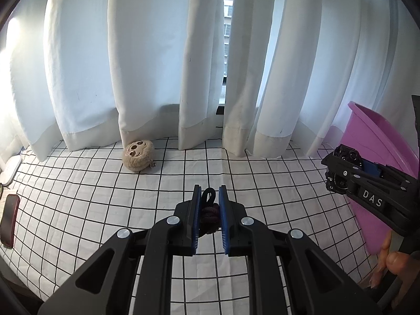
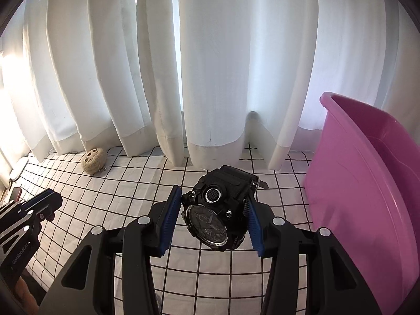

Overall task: Organize jewelry
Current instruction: 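Carry the hair tie in the left tool while the right tool carries the watch over the tub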

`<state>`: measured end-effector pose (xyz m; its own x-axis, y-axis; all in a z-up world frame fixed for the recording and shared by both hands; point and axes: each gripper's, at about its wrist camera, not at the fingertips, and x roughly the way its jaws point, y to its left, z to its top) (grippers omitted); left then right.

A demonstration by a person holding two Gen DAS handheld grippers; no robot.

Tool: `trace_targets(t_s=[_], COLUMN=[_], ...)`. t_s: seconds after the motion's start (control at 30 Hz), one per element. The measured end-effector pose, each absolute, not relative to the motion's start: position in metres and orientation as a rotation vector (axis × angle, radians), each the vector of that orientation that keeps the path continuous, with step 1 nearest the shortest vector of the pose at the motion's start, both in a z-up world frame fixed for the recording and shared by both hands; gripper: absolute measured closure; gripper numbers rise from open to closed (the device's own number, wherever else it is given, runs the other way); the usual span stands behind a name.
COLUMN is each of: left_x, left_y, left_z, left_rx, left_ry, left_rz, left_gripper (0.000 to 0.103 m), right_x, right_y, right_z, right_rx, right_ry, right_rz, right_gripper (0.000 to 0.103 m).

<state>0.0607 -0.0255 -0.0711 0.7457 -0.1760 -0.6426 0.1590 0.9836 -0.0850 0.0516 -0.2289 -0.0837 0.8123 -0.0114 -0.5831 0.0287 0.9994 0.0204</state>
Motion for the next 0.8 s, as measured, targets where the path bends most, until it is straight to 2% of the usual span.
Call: trace_targets(t_s=[0.37,0.8], left_x=[0.049,0.040], left_y=[-0.059,-0.170], left_z=[-0.021,0.029], left_rx=[-0.013,-0.018], left_ry=[0.610,0.535], left_rz=[-0.338,-0.530], left_gripper=[0.089,0.089], right_x=[-0.004,-0.058], right_y=[-0.250,-0.347], right_z=[-0.017,0.026], right_rx=[0.054,0.075], right_ry=[0.489,0.418], right_rz=[-0.121,-0.260], right_gripper=[0.057,0.057])
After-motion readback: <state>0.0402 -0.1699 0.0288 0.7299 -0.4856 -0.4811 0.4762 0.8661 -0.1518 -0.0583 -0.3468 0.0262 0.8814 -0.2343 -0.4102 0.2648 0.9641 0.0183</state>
